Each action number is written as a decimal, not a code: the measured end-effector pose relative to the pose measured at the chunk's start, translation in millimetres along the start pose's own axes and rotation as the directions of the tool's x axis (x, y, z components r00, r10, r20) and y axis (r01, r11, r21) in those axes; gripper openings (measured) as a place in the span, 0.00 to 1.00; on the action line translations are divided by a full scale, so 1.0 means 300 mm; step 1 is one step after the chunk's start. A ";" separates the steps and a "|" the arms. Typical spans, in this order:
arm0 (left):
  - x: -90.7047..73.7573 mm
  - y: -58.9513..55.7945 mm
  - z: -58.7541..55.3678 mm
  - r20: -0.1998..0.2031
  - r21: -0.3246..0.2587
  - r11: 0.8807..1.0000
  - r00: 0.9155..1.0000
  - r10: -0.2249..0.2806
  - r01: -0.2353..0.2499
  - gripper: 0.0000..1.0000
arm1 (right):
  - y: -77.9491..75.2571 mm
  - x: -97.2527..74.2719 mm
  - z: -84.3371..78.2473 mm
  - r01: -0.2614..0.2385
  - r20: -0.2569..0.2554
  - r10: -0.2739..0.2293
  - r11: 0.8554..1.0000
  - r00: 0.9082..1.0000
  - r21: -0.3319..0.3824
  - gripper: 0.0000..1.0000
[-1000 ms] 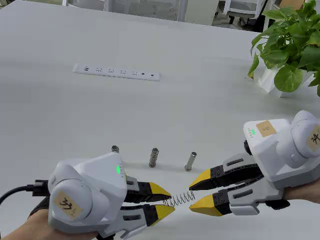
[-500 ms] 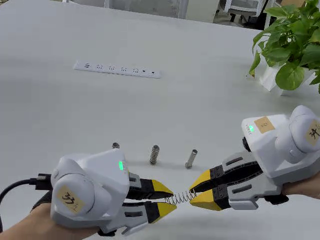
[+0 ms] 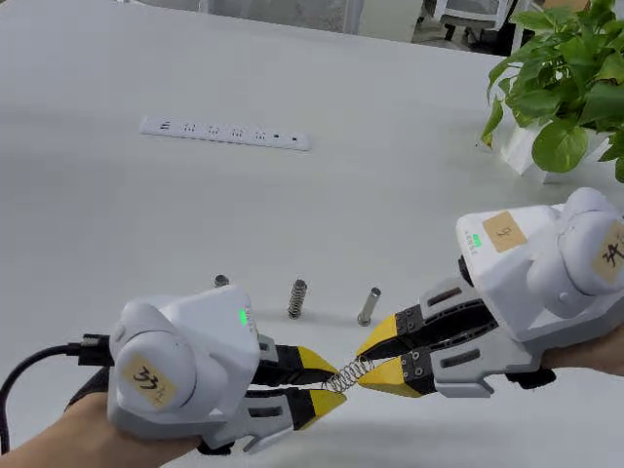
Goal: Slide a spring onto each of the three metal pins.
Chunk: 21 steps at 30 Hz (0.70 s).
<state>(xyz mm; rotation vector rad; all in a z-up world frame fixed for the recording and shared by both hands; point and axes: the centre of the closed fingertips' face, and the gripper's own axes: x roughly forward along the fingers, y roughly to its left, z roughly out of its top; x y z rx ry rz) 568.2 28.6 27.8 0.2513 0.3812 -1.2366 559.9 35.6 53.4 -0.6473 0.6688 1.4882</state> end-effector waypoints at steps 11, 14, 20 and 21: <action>0.007 -0.002 0.001 0.008 -0.006 1.000 1.000 0.006 -0.006 0.06 | 0.002 0.002 0.004 0.005 -0.021 -0.006 0.999 1.000 -0.037 0.07; 0.006 -0.006 0.000 0.010 -0.008 1.000 1.000 0.006 -0.006 0.06 | 0.005 0.002 0.003 0.003 -0.024 -0.004 0.999 1.000 -0.041 0.07; 0.004 -0.012 -0.004 0.006 -0.008 1.000 1.000 0.003 -0.002 0.06 | 0.010 0.003 -0.003 0.000 -0.038 -0.002 0.998 0.999 -0.055 0.07; 0.004 -0.013 -0.004 0.005 -0.006 1.000 1.000 0.001 -0.001 0.06 | 0.012 0.003 -0.003 -0.001 -0.040 -0.001 0.998 0.999 -0.057 0.07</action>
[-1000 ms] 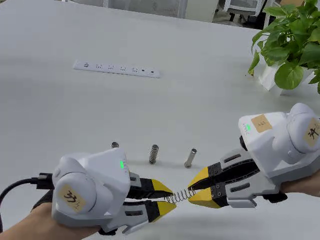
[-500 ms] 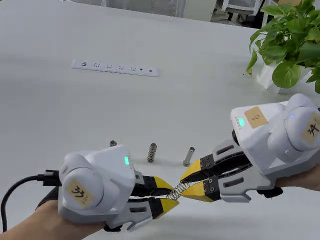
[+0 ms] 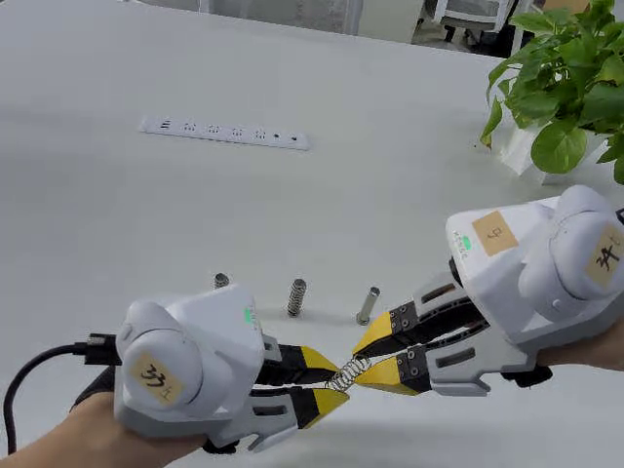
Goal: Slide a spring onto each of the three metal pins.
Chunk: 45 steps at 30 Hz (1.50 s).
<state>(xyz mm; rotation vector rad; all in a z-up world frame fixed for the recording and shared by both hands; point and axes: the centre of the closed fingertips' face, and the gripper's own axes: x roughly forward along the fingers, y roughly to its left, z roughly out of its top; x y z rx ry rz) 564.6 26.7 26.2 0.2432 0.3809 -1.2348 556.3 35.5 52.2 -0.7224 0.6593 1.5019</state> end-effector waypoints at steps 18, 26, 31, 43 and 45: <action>0.013 -0.010 0.012 -0.015 0.028 0.999 1.000 -0.022 0.022 0.06 | 0.007 0.021 -0.004 -0.081 -0.136 0.064 0.989 0.989 -0.124 0.13; 0.010 -0.011 0.016 -0.009 0.026 0.999 1.000 -0.022 0.022 0.06 | 0.013 0.034 -0.025 -0.116 -0.172 0.093 0.985 0.981 -0.131 0.09; 0.010 -0.011 0.017 -0.009 0.027 0.999 1.000 -0.025 0.025 0.06 | 0.015 0.042 -0.022 -0.124 -0.175 0.099 0.983 0.979 -0.135 0.09; 0.017 -0.016 0.028 0.000 0.027 0.999 0.999 -0.033 0.033 0.06 | 0.017 0.040 -0.030 -0.135 -0.185 0.109 0.982 0.977 -0.131 0.08; 0.019 -0.015 0.028 -0.005 0.032 0.999 1.000 -0.031 0.031 0.06 | 0.014 0.041 -0.032 -0.134 -0.188 0.106 0.981 0.976 -0.141 0.08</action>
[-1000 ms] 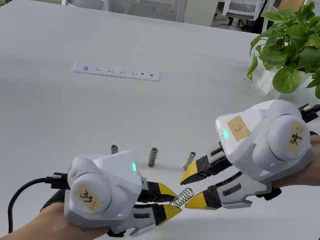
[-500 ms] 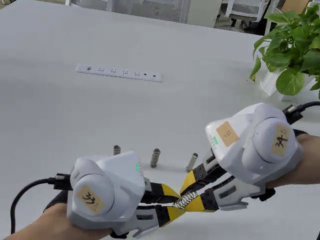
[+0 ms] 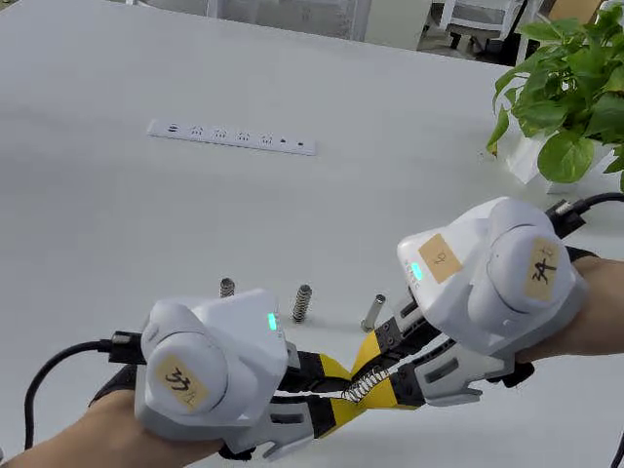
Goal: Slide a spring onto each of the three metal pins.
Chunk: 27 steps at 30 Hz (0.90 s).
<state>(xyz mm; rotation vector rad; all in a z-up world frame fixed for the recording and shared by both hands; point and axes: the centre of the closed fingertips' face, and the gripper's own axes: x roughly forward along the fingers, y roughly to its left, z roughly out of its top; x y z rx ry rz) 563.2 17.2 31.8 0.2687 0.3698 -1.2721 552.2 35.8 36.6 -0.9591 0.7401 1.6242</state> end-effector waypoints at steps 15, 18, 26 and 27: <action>-0.018 0.006 -0.007 0.015 -0.012 0.999 0.999 0.036 -0.036 0.07 | -0.002 0.009 0.016 0.002 0.012 -0.001 1.000 1.000 -0.023 0.07; -0.025 0.013 -0.008 0.025 -0.030 0.998 0.998 0.059 -0.058 0.07 | -0.007 0.011 0.021 0.004 0.012 -0.004 0.999 1.000 -0.032 0.07; -0.062 0.055 -0.025 0.053 -0.130 0.984 0.990 0.128 -0.120 0.16 | -0.025 0.013 0.023 0.013 0.009 -0.013 0.999 1.000 -0.034 0.07; -0.068 0.060 -0.029 0.053 -0.141 0.982 0.989 0.137 -0.128 0.19 | -0.027 0.013 0.019 0.013 0.005 -0.013 0.999 1.000 -0.034 0.07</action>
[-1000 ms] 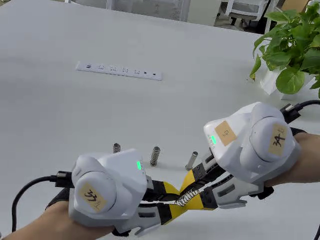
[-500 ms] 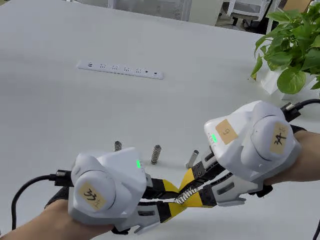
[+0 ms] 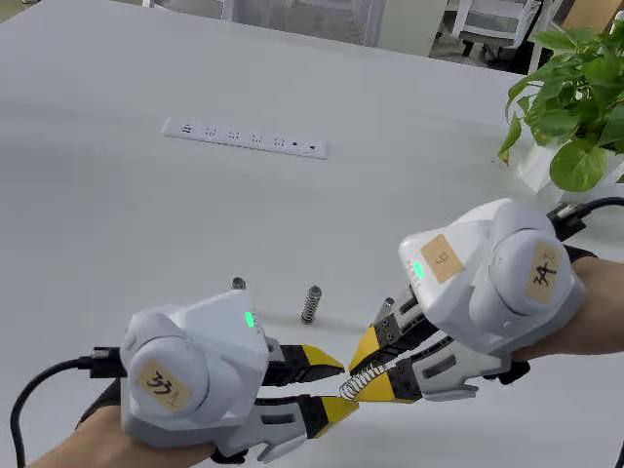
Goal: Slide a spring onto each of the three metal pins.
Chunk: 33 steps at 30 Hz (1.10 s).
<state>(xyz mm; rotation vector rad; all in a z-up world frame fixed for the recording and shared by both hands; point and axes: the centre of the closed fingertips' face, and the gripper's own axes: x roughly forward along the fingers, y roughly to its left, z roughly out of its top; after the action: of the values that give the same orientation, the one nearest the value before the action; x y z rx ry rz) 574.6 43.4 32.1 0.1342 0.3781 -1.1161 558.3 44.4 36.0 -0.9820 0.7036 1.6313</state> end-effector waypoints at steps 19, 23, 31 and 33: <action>-0.143 0.143 -0.105 -0.013 -0.091 0.969 0.973 0.229 -0.229 0.70 | -0.020 -0.012 -0.067 0.010 -0.037 -0.010 1.000 0.999 0.006 0.07; -0.165 0.164 -0.118 -0.017 -0.098 0.961 0.966 0.257 -0.257 0.76 | -0.033 -0.014 -0.086 0.013 -0.047 -0.012 1.000 0.999 0.012 0.07; -0.202 0.189 -0.150 -0.028 -0.121 0.947 0.954 0.297 -0.298 0.90 | -0.054 -0.020 -0.128 0.012 -0.085 -0.011 1.000 0.996 0.012 0.08; -0.213 0.194 -0.153 -0.024 -0.122 0.942 0.950 0.311 -0.312 0.94 | -0.065 -0.024 -0.140 0.014 -0.095 -0.013 1.000 0.995 0.009 0.08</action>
<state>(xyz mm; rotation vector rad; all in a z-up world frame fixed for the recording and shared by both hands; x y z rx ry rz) 591.7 136.7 7.7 0.0833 0.4138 -0.7769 588.4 11.1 22.2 -1.0611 0.7669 1.5760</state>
